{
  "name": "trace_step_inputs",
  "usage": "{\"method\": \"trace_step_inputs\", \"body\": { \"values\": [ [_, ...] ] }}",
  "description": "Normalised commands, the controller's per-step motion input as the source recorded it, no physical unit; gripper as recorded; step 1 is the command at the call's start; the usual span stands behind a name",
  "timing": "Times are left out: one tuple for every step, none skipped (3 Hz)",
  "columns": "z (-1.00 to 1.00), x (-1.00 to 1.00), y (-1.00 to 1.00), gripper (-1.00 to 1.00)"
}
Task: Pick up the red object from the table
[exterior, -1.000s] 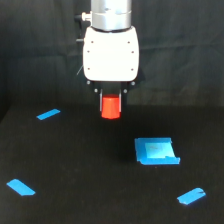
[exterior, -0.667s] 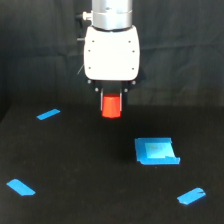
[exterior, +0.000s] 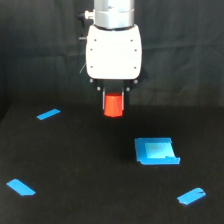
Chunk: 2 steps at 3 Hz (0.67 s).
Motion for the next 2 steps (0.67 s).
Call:
{"method": "trace_step_inputs", "body": {
  "values": [
    [0.09,0.07,0.05,-0.99],
    [0.1,0.03,0.05,-0.97]
  ]
}}
